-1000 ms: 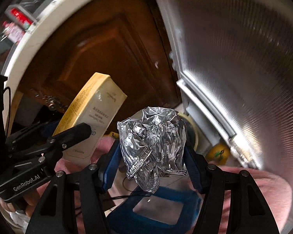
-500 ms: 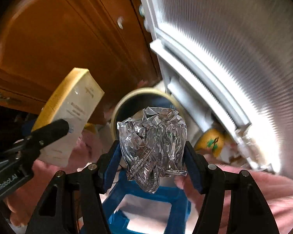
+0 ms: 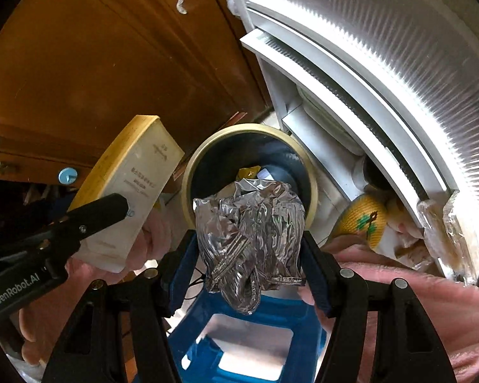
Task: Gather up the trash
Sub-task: 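Open both tools over the bin, dropping the box and foil inside, then raise both tools back up to the counter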
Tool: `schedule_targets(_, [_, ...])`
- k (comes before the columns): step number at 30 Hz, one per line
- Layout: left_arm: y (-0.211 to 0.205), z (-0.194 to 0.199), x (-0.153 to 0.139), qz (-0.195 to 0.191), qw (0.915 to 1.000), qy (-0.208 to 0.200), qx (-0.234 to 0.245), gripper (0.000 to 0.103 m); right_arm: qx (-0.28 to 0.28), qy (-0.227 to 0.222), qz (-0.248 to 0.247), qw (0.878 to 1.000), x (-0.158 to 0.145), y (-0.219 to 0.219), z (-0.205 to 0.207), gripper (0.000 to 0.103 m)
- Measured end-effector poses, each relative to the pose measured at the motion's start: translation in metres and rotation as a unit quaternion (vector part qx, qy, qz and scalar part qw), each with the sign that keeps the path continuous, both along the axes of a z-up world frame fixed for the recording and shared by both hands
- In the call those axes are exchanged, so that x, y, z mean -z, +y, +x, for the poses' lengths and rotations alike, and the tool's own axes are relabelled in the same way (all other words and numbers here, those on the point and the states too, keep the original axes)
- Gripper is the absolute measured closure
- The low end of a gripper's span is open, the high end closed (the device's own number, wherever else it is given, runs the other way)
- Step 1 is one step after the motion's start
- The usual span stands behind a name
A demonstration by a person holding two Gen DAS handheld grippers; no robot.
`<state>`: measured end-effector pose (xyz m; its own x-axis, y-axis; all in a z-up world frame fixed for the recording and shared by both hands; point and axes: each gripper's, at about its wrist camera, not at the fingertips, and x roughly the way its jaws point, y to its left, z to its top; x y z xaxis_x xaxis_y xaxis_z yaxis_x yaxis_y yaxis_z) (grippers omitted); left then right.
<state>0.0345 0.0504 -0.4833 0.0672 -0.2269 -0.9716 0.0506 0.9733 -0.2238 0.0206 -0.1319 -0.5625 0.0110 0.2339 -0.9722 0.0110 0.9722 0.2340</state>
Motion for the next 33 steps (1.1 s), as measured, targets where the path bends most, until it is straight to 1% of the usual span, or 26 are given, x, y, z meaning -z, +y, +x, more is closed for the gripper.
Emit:
schedule_targets(2, [-0.001, 0.001, 0.000, 0.004, 1.0000, -0.002, -0.001, 0.062, 0.008, -0.004, 0.010, 1.000, -0.004, -0.003, 0.002, 0.037])
schedule_targets(3, [-0.002, 0.002, 0.001, 0.005, 1.0000, -0.003, -0.001, 0.062, 0.011, -0.006, 0.015, 1.000, -0.006, -0.004, 0.003, 0.032])
schedule_targets(5, [-0.002, 0.003, 0.000, 0.009, 0.9999, -0.005, -0.002, 0.061, 0.019, -0.012, 0.018, 1.000, -0.008, -0.006, 0.006, 0.025])
schedule_targets(6, [-0.002, 0.004, 0.000, 0.011, 0.9999, -0.006, -0.003, 0.061, 0.022, -0.015, 0.014, 1.000, -0.009, -0.006, 0.006, 0.023])
schedule_targets(7, [-0.001, 0.004, 0.000, 0.015, 0.9999, -0.006, -0.005, 0.057, 0.026, -0.017, 0.016, 0.999, -0.010, -0.007, 0.007, 0.022])
schedule_targets(8, [0.000, 0.005, 0.001, 0.017, 0.9998, -0.006, -0.006, 0.050, 0.031, -0.016, 0.020, 0.999, -0.011, -0.009, 0.008, 0.022])
schedule_targets(9, [0.001, 0.005, 0.001, 0.019, 0.9998, -0.006, -0.009, 0.046, 0.034, -0.014, 0.021, 0.999, -0.010, -0.010, 0.008, 0.022])
schedule_targets(11, [0.003, 0.006, 0.002, 0.022, 0.9996, -0.006, -0.016, 0.033, 0.042, -0.013, 0.022, 0.999, -0.011, -0.014, 0.009, 0.022])
schedule_targets(13, [0.005, 0.007, 0.001, 0.023, 0.9995, -0.006, -0.020, 0.030, 0.044, -0.015, 0.022, 0.999, -0.013, -0.019, 0.010, 0.022])
schedule_targets(18, [0.004, 0.005, -0.005, 0.026, 0.9994, -0.018, -0.012, 0.029, 0.031, -0.026, 0.006, 0.999, -0.019, -0.016, 0.007, 0.022])
schedule_targets(20, [0.003, 0.004, -0.008, 0.024, 0.9994, -0.022, -0.009, 0.023, 0.022, -0.028, -0.002, 0.999, -0.022, -0.014, 0.004, 0.022])
schedule_targets(23, [0.001, 0.002, -0.018, 0.018, 0.9993, -0.034, -0.004, 0.021, 0.004, -0.038, -0.019, 0.999, -0.030, -0.006, -0.003, 0.022])
schedule_targets(29, [0.000, -0.008, -0.046, 0.014, 0.9976, -0.067, 0.008, 0.021, -0.035, -0.067, -0.056, 0.996, -0.061, 0.016, -0.019, 0.022])
schedule_targets(31, [0.001, -0.013, -0.061, 0.018, 0.9959, -0.089, 0.007, 0.021, -0.042, -0.080, -0.060, 0.994, -0.074, 0.020, -0.023, 0.022])
schedule_targets(33, [0.003, -0.018, -0.075, 0.018, 0.9941, -0.107, 0.002, 0.021, -0.048, -0.098, -0.067, 0.992, -0.093, 0.024, -0.028, 0.022])
